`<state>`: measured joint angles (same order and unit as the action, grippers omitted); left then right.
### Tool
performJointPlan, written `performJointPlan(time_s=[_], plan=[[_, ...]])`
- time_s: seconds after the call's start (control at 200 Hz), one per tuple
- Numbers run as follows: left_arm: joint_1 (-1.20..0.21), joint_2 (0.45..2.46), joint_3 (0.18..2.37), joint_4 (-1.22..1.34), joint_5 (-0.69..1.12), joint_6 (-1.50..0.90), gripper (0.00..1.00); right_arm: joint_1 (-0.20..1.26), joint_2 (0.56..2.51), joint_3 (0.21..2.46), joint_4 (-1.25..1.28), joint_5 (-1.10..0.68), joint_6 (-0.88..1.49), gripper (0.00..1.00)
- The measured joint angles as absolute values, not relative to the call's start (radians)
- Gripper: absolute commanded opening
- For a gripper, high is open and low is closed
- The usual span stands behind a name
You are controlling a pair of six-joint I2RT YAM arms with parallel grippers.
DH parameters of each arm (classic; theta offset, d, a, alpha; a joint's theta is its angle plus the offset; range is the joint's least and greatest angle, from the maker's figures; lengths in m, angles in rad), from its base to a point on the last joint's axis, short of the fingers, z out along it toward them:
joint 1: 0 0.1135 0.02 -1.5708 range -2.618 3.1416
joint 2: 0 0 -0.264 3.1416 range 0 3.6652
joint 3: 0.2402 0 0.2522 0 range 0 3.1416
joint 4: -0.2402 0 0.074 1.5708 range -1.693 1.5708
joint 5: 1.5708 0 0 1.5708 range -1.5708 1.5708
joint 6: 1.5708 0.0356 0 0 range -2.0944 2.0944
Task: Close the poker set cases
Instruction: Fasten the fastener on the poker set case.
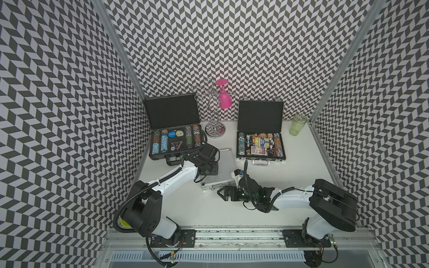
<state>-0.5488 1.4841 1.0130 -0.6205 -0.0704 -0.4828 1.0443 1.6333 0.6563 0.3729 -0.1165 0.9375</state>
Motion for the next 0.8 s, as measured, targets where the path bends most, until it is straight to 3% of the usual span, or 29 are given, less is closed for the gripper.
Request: performJointPlan(time_s=[0.801], plan=[[-0.53,1.483,1.013,-0.606,-0.039,-0.465,0.48,1.071,1.792,0.85,0.254,-0.045,0.909,1.0]])
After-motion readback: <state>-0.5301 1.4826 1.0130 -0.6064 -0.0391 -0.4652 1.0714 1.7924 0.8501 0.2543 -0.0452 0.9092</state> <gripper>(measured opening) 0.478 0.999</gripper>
